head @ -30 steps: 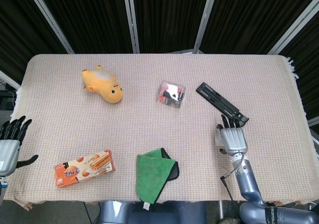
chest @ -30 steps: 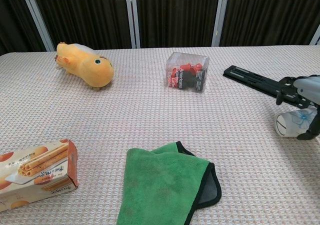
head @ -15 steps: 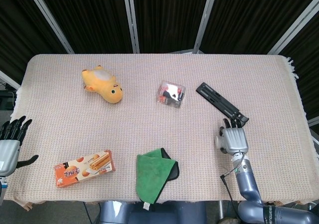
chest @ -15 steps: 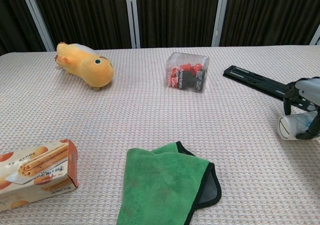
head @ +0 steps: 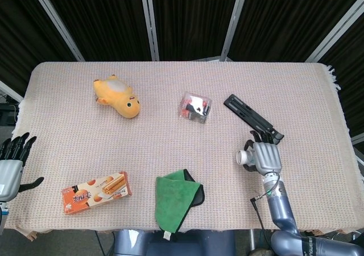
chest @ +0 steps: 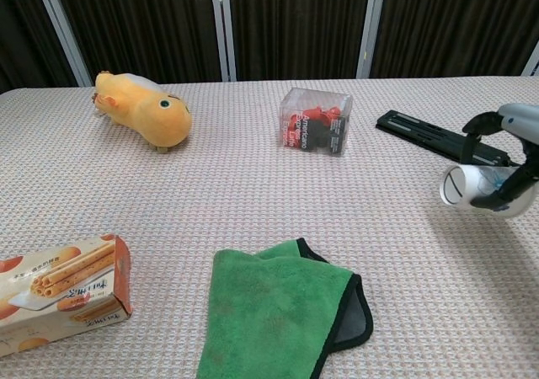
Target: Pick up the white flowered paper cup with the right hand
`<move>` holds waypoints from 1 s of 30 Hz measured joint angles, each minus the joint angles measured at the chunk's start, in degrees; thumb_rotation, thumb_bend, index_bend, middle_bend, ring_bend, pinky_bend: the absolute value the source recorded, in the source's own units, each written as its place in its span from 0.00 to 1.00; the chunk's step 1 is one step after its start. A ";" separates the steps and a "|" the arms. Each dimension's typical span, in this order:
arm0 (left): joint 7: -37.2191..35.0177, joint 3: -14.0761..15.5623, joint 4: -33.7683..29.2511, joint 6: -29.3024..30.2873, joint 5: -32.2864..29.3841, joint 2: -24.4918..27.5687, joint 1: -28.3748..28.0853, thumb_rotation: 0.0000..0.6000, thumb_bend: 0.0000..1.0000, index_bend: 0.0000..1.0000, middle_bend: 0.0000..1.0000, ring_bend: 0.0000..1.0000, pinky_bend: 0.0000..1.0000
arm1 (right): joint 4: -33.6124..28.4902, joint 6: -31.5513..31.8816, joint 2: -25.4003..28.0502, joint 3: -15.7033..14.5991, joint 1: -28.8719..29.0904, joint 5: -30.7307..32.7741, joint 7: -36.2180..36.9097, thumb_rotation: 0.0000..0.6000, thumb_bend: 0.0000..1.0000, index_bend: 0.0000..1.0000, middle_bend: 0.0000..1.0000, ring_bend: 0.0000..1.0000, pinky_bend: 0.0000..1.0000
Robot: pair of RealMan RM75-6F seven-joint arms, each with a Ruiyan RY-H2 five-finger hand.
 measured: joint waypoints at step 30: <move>0.19 -0.01 0.07 0.15 0.07 -0.10 0.02 1.00 0.00 0.00 0.00 0.00 0.00 | 3.43 -5.62 -6.05 10.50 -4.07 14.02 24.99 1.00 0.19 0.49 0.13 0.00 0.00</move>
